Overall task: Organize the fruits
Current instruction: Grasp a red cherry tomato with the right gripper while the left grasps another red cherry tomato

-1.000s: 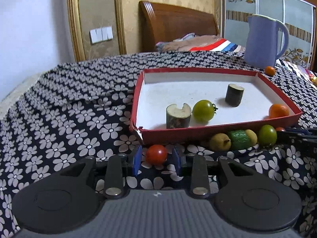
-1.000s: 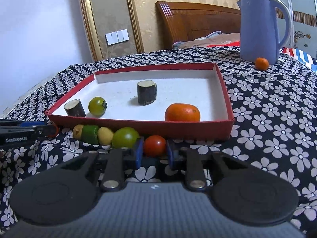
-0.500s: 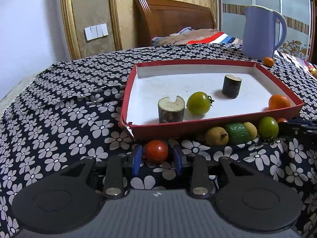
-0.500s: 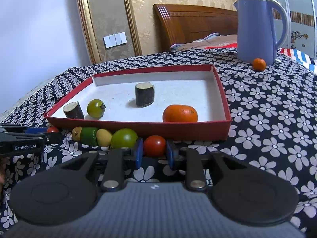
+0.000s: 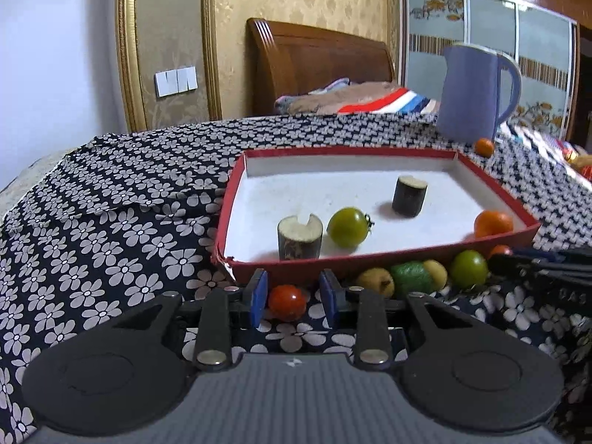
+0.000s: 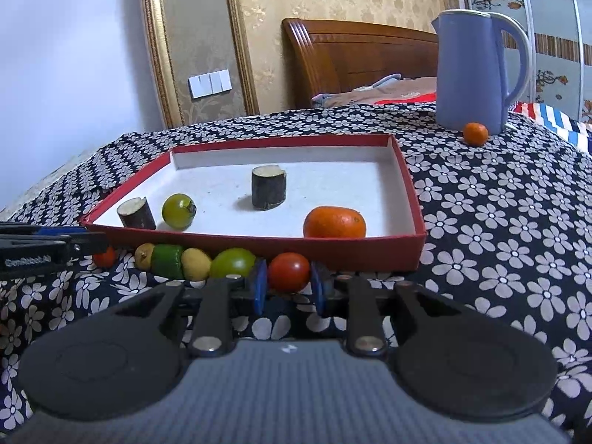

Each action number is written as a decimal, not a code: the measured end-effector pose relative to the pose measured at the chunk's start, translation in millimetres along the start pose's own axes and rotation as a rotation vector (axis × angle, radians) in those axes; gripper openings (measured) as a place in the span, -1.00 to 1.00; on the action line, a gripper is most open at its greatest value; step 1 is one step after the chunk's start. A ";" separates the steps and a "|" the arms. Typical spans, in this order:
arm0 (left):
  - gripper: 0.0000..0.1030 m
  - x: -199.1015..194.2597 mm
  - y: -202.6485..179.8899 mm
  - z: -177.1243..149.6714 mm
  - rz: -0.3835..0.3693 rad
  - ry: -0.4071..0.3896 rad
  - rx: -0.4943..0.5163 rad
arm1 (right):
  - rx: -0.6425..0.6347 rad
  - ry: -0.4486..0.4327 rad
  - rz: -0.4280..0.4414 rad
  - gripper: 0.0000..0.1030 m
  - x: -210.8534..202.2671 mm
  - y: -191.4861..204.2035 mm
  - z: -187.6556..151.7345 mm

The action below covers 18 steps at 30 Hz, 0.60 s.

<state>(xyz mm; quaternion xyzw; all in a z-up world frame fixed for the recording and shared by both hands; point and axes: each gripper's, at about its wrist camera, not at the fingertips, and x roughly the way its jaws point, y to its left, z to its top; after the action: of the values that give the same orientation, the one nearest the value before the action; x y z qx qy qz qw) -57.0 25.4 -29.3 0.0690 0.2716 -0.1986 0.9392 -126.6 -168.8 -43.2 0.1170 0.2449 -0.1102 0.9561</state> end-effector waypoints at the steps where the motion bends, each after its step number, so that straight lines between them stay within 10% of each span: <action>1: -0.40 -0.8 -0.1 0.9 0.004 -0.002 -0.004 | 0.007 0.001 -0.003 -0.53 0.2 -1.1 0.2; 18: -0.40 11.1 -29.4 53.1 -0.040 -0.038 0.033 | -0.030 -0.095 -0.077 -0.53 -14.0 10.4 32.4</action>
<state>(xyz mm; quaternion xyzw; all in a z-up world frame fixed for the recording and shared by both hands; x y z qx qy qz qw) -34.8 -17.7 8.9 0.0750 0.2516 -0.2231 0.9388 -121.4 -165.8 -6.9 0.0879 0.2053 -0.1486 0.9633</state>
